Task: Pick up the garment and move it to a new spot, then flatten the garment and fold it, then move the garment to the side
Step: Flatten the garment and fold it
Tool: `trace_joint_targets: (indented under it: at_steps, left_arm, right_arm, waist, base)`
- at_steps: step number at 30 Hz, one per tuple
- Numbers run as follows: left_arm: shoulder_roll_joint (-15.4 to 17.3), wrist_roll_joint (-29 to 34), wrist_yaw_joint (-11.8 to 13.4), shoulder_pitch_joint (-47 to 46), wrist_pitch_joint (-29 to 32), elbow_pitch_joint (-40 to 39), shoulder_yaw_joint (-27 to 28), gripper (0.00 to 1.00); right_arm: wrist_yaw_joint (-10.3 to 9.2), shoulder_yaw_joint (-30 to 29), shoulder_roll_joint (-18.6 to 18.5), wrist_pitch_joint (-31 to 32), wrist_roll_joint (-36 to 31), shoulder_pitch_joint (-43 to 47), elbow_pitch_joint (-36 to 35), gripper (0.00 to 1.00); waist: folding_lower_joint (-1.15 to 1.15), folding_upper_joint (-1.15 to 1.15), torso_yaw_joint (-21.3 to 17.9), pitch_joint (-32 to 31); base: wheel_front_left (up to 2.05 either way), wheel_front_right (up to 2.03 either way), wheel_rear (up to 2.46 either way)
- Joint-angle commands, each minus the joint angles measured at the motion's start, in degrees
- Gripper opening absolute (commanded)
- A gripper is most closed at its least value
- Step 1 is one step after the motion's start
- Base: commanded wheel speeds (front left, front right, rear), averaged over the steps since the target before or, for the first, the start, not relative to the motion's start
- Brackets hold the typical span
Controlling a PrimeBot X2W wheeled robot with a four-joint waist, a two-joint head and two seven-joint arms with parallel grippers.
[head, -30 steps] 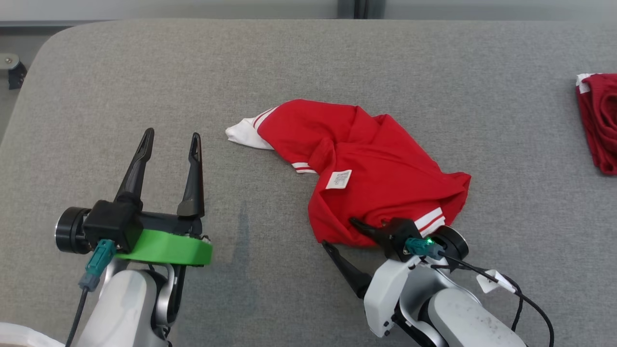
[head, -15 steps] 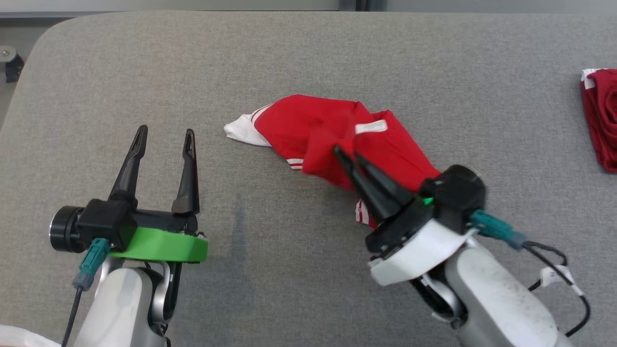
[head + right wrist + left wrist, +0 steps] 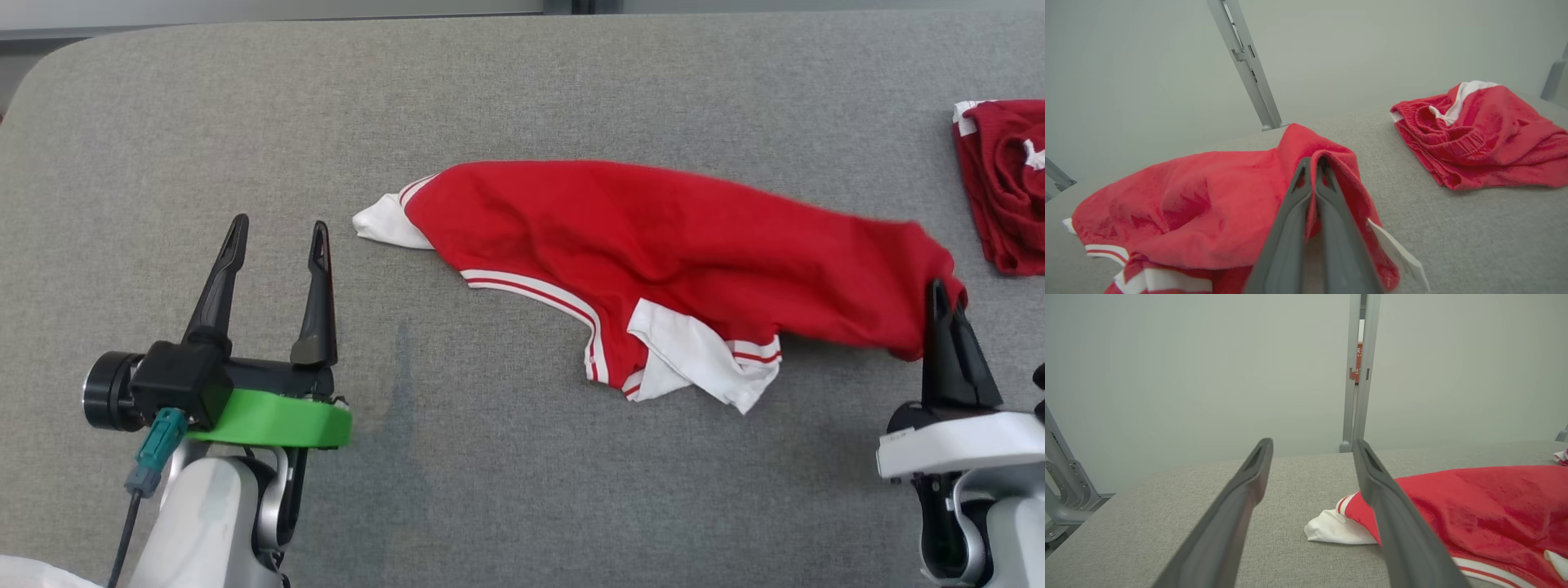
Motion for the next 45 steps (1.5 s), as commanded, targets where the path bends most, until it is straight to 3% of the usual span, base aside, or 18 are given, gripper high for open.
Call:
trace_joint_targets:
  at_steps: [1, 2, 3, 4, 9, 12, 18, 32, 35, 39, 45]
  left_arm:
    - [-0.1, 0.2, -0.2, 0.4, 0.0, 0.1, 0.3, 1.00]
    - [-0.2, 0.2, -0.3, 0.4, 0.0, 0.2, 0.4, 1.00]
    - [-0.3, 0.3, -0.4, 0.6, 0.0, 0.2, 0.5, 1.00]
    - [-0.4, 0.4, -0.3, 0.7, 0.0, 0.3, 0.6, 1.00]
    - [-0.4, 0.6, 0.1, 2.1, 0.0, 0.7, 1.3, 1.00]
    - [-0.3, 0.9, 0.3, 3.5, 0.0, 1.0, 1.6, 1.00]
    - [0.1, 0.7, 0.7, 6.2, 0.0, 1.3, 2.1, 1.00]
    - [-0.1, 0.5, 0.9, 7.7, 0.3, 0.2, 0.5, 1.00]
    - [-1.2, 1.3, -0.1, 5.9, 1.5, -0.7, -2.2, 1.00]
    - [-3.9, 1.8, -3.4, 2.8, 5.7, -0.9, -9.1, 1.00]
    - [-6.3, 0.5, -6.1, -1.3, 11.3, 4.3, -19.7, 1.00]
  right_arm:
    - [0.02, -0.9, 0.3, 0.0, 0.2, 1.1, 1.9, 0.00]
    - [0.02, -1.1, 0.4, -0.2, 0.3, 1.2, 2.7, 0.08]
    - [0.02, -0.8, 0.4, -0.5, -0.2, 1.4, 3.5, 0.89]
    - [0.02, -0.5, 0.2, -0.9, -0.7, 1.4, 3.8, 1.00]
    - [0.02, 1.4, -1.2, -2.5, -5.2, 2.6, -0.4, 1.00]
    - [0.01, 3.5, -2.8, -0.1, -8.0, 5.2, -6.1, 1.00]
    - [0.01, 5.1, -2.1, 4.1, -8.9, 9.1, -12.9, 1.00]
    - [0.01, 4.8, -0.7, 6.7, -8.4, 11.6, -16.0, 1.00]
    - [0.01, 4.7, -0.6, 6.7, -8.5, 11.4, -16.2, 1.00]
    - [0.01, 4.8, -0.6, 6.9, -8.7, 10.1, -16.7, 1.00]
    - [0.01, 6.0, -0.9, 6.9, -8.7, 8.0, -16.7, 1.00]
  waist:
    - [0.00, 0.00, 0.0, 0.0]
    - [0.00, 0.00, -0.1, 0.0]
    - [0.00, 0.00, -0.1, 0.0]
    - [0.00, 0.00, -0.2, -0.1]
    - [0.00, 0.00, -0.5, -1.7]
    - [0.00, 0.00, -0.5, -3.4]
    - [0.00, 0.00, -0.9, -5.9]
    - [0.00, 0.00, -1.0, -6.7]
    - [0.00, 0.00, -0.9, -5.7]
    - [0.00, 0.00, -1.0, -3.4]
    - [0.00, 0.00, -2.7, 0.3]
  base:
    - [0.00, 0.00, 0.00]
    - [0.00, 0.00, 0.00]
    - [0.00, 0.00, 0.00]
    - [0.00, 0.00, 0.00]
    - [0.00, 0.00, 0.00]
    - [0.00, 0.00, 0.00]
    - [0.00, 0.00, 0.00]
    - [0.00, 0.00, 0.00]
    - [0.00, 0.00, 0.00]
    - [0.00, 0.00, 0.00]
    - [0.00, 0.00, 0.00]
